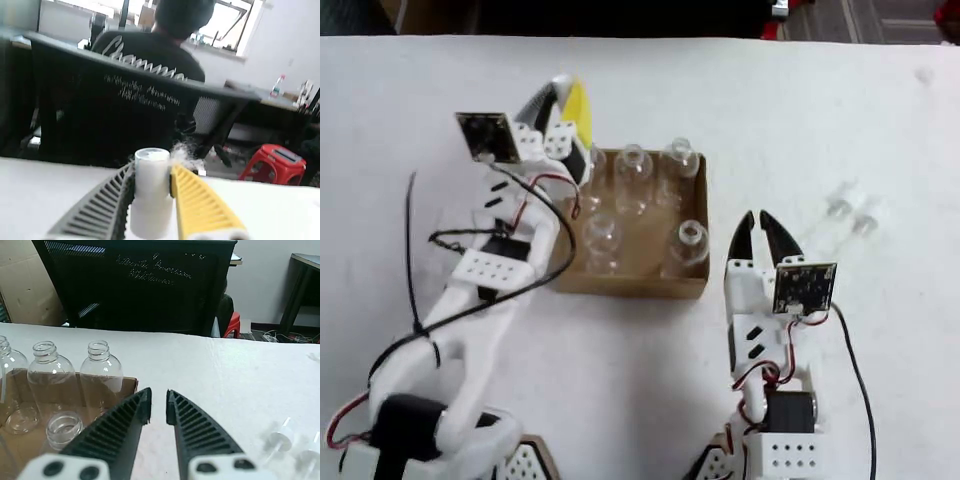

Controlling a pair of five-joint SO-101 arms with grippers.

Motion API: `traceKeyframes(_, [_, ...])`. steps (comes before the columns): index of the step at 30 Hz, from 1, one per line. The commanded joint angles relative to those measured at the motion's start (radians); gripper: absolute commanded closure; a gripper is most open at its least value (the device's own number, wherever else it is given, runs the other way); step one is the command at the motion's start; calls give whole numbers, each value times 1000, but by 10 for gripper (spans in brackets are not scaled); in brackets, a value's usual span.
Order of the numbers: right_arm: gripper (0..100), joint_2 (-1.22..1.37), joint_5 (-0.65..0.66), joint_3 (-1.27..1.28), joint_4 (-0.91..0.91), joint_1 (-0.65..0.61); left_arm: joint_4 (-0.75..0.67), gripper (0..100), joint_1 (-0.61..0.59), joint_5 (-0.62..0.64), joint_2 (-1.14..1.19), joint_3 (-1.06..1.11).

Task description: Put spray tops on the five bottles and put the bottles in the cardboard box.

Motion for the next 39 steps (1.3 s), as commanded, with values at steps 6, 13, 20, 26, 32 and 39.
traceKeyframes(6, [956, -8, 15, 8, 1, -1, -130, 977, 13, -77, 88, 26])
traceKeyframes(13, [956, -8, 15, 8, 1, -1, -180, 977, 28, -101, 101, 74])
traceKeyframes(20, [956, -8, 15, 8, 1, -1, -186, 977, 21, -103, 160, 69])
traceKeyframes(26, [956, -8, 15, 8, 2, -1, -186, 977, 21, -104, 228, 51])
traceKeyframes(32, [956, -8, 15, 8, 1, -1, -252, 977, 19, -104, 234, 58])
traceKeyframes(39, [956, -8, 15, 8, 1, -1, -233, 771, 21, -138, 229, 78])
